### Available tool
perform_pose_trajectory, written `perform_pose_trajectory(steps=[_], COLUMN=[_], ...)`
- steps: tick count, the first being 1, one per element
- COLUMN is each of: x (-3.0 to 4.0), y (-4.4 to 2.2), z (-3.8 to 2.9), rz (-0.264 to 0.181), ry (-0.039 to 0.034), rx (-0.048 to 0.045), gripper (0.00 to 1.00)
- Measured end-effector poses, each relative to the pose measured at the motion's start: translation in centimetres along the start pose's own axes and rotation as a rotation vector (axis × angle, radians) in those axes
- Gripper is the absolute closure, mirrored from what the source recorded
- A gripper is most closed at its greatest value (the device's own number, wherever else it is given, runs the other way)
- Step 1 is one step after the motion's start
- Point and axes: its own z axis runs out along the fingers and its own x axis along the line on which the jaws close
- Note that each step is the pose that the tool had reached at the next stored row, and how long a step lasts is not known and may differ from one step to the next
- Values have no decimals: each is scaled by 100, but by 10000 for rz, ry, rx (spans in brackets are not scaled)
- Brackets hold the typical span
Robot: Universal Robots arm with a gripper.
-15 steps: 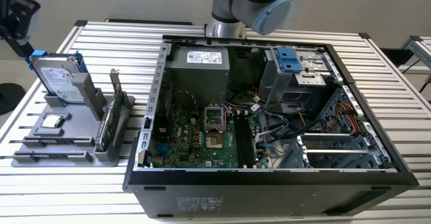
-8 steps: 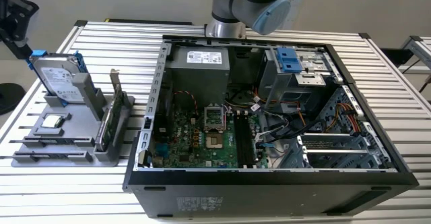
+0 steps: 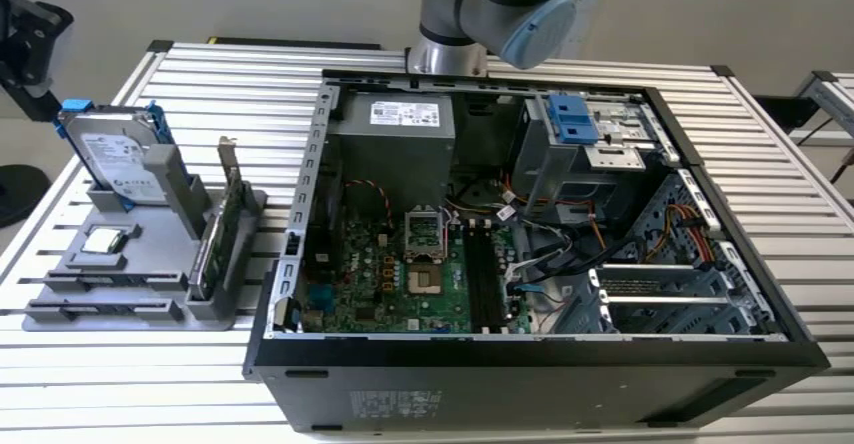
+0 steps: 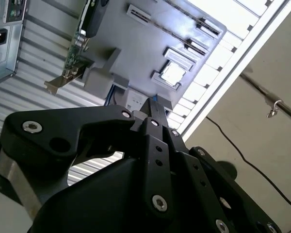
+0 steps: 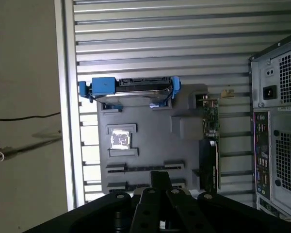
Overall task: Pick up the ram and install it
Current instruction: 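Reach for the ram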
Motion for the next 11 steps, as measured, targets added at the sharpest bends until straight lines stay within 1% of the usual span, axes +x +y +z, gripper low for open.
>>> perform_pose_trajectory(steps=[11], x=[4], y=[-71], z=[-4], rz=[0], ry=[1], rx=[1], gripper=[100])
